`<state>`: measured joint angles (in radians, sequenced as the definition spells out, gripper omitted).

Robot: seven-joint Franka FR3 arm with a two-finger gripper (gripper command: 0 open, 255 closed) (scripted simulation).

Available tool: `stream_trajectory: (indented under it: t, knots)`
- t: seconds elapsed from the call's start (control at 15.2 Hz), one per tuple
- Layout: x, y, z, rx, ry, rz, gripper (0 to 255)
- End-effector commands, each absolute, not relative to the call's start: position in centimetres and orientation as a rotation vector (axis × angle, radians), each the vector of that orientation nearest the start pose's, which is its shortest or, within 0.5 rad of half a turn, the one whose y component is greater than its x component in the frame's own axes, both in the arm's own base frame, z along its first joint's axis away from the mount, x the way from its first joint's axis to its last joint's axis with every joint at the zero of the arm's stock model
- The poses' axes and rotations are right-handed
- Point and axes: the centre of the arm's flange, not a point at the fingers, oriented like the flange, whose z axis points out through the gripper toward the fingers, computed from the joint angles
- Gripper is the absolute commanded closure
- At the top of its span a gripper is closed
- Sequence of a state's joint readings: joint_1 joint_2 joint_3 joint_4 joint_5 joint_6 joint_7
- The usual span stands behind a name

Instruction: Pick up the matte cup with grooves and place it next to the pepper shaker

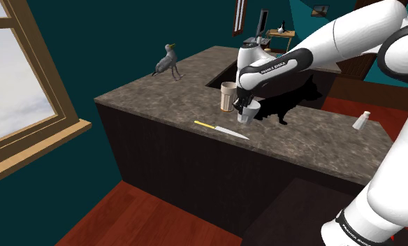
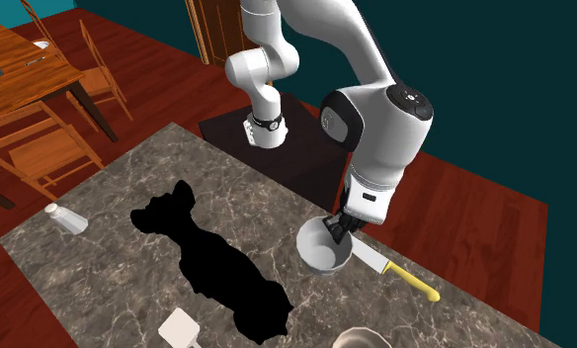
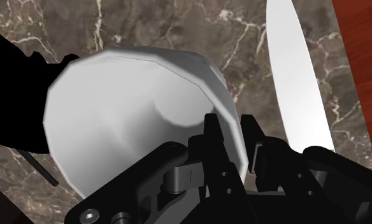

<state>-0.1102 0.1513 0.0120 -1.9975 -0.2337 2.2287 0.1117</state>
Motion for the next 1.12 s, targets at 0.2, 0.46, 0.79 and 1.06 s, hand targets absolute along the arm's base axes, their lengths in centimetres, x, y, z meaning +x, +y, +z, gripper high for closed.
stream_trajectory:
  t: [0.2,0.46,0.79,1.06]
  knots:
    - [58.9,-6.6,42.1,-3.324,0.123,-0.135,255]
    - [58.9,-6.6,44.2,-3.324,0.123,-0.135,255]
    - [58.9,-6.6,46.9,-3.324,0.123,-0.135,255]
    - [58.9,-6.6,49.0,-3.324,0.123,-0.135,255]
